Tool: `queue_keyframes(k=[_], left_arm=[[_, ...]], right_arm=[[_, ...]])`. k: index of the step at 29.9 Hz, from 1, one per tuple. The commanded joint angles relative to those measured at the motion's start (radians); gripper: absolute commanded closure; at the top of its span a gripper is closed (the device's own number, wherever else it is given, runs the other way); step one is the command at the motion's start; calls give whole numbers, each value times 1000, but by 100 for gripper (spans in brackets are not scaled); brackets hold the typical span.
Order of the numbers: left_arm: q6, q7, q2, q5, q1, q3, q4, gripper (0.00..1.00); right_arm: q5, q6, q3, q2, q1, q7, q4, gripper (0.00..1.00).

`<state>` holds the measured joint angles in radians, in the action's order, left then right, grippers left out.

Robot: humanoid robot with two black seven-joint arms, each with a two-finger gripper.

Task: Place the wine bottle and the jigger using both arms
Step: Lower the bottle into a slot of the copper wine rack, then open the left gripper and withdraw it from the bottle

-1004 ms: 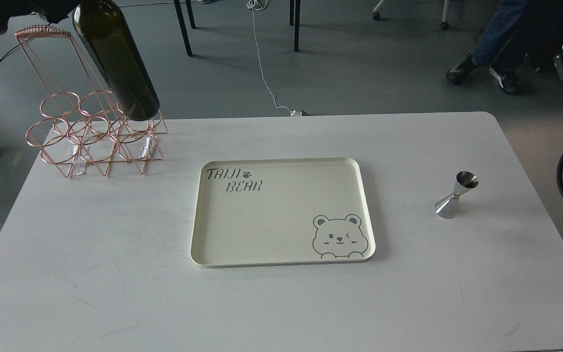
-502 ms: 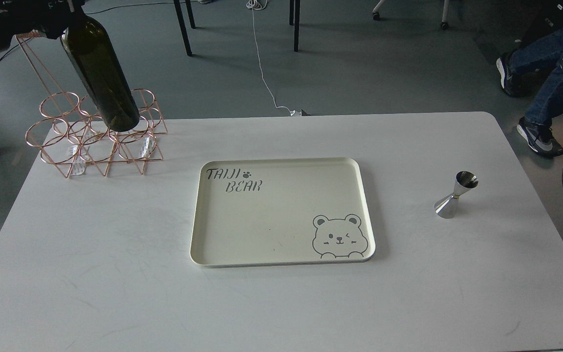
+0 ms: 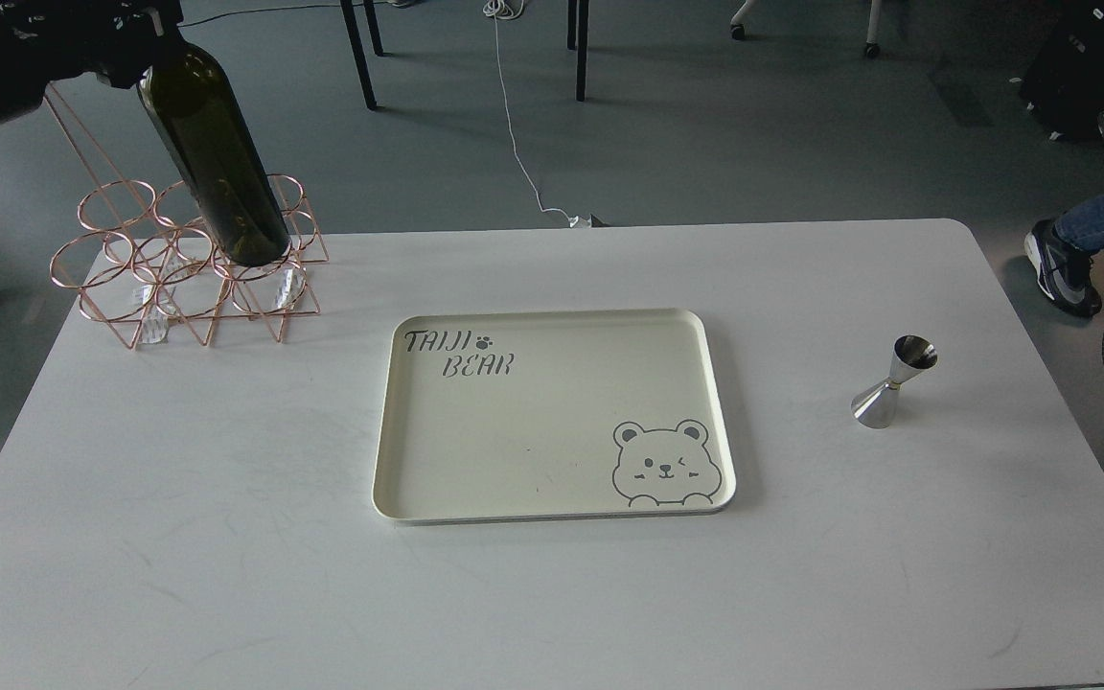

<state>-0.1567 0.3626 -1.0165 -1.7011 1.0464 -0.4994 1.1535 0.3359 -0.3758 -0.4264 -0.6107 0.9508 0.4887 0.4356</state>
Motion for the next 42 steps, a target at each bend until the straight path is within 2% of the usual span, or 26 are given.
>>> queue_keyframes(k=[1,10,17,21,27,35,37,39,40,42], left_arm=[[25,1,3,0,0,22,-1,90],[60,1,7,11,0,70,-5,89],[63,4,50,14,-2,131,-75,87],[100,24,64,15,-3,151,-89,86],[106,30,78,18,-9,163,-120,77],[106,30,85,18,-25,163,-123,75],[106,29,85,18,-25,163,-123,68],[108,27,85,20,-25,163,-123,40],[111,29,87,20,-26,162,-123,32],[137,32,87,20,-29,163,-123,31]], right_arm=[[0,0,0,0,0,0,0,1],[0,-15,0,0,0,0,-1,1],[0,-15,0,0,-1,0,-1,1],[0,-15,0,0,0,0,-1,1],[0,-15,0,0,-1,0,-1,1],[0,-15,0,0,-3,0,-1,1],[0,-15,1,0,-3,0,-1,1],[0,-15,1,0,-3,0,-1,1],[0,-15,1,0,-3,0,-1,1],[0,-15,1,0,-1,0,0,1]])
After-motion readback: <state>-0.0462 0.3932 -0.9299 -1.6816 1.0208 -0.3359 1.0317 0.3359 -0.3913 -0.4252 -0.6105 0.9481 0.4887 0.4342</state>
